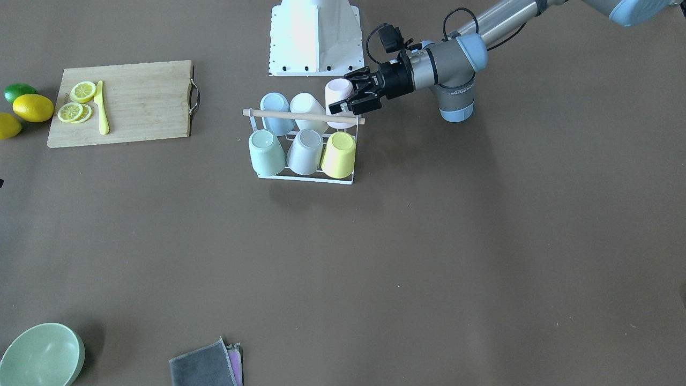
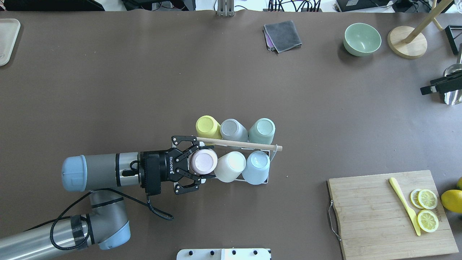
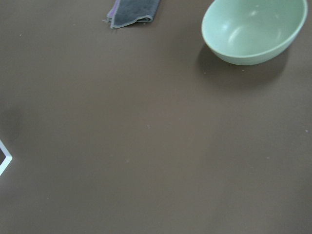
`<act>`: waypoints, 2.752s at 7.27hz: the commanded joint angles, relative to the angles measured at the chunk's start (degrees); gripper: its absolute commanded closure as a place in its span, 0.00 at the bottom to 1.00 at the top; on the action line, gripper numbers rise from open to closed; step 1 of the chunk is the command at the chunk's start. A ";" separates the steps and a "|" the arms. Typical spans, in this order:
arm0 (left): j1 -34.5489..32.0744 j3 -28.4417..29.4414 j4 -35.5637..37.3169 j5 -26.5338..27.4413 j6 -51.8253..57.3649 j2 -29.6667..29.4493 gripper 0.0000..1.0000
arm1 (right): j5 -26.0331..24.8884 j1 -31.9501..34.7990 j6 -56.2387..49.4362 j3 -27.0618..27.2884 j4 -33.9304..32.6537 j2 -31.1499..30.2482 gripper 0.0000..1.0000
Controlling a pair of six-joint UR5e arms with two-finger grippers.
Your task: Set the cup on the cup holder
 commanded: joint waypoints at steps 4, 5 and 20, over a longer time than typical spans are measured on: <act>0.00 -0.45 -0.33 -0.11 -0.54 0.00 0.02 | -10.21 3.86 -2.84 5.64 -29.31 -1.83 0.00; 0.00 -1.24 -0.42 -0.11 -3.41 0.00 0.02 | -12.75 5.09 -7.55 8.88 -39.21 -2.18 0.00; -18.09 -24.78 92.99 -0.28 -21.81 2.54 0.02 | -20.09 18.29 -22.27 17.01 -81.77 -2.71 0.00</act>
